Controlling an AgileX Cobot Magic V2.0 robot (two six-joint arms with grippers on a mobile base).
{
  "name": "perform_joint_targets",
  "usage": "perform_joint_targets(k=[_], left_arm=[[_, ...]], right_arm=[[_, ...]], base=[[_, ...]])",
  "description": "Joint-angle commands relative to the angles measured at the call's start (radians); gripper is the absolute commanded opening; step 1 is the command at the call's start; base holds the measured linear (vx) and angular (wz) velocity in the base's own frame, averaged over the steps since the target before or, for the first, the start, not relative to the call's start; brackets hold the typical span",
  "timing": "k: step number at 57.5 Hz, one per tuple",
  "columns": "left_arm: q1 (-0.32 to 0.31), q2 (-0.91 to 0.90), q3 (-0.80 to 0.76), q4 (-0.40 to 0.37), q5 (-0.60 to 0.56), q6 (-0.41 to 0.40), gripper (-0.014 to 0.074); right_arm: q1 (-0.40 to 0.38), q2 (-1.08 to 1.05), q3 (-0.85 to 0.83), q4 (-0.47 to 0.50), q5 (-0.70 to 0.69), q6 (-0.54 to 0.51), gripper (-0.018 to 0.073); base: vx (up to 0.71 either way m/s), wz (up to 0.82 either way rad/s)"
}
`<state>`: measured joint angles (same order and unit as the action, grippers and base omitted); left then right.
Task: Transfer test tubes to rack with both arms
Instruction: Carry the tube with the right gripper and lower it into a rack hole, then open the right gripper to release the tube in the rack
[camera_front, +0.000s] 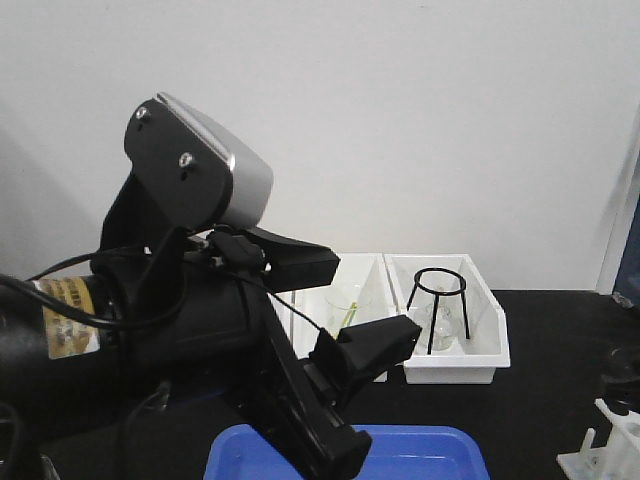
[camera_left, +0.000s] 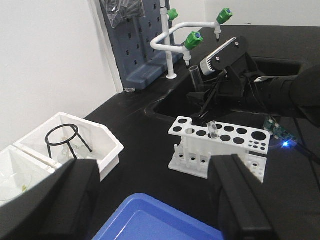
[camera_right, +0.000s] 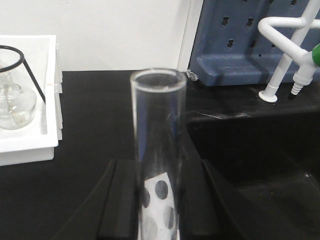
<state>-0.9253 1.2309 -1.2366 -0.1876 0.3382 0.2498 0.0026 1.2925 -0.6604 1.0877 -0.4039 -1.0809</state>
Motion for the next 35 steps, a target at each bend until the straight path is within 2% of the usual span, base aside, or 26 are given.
perform_joint_targets(k=[1, 26, 35], left_arm=[[0.0, -0.025, -0.032, -0.006, -0.069, 0.001, 0.0561], [0.0, -0.025, -0.032, -0.006, -0.058, 0.001, 0.0561], [0.0, -0.025, -0.032, -0.006, -0.058, 0.001, 0.0561]], right_arm=[[-0.005, -0.01, -0.031, -0.052, -0.072, 0.016, -0.0006], [-0.005, 0.036, -0.031, -0.072, -0.138, 0.056, -0.0006], [-0.005, 0.07, -0.032, -0.129, -0.138, 0.105, -0.0006]], base=[[0.0, 0.0], [0.0, 0.0], [0.0, 0.0]])
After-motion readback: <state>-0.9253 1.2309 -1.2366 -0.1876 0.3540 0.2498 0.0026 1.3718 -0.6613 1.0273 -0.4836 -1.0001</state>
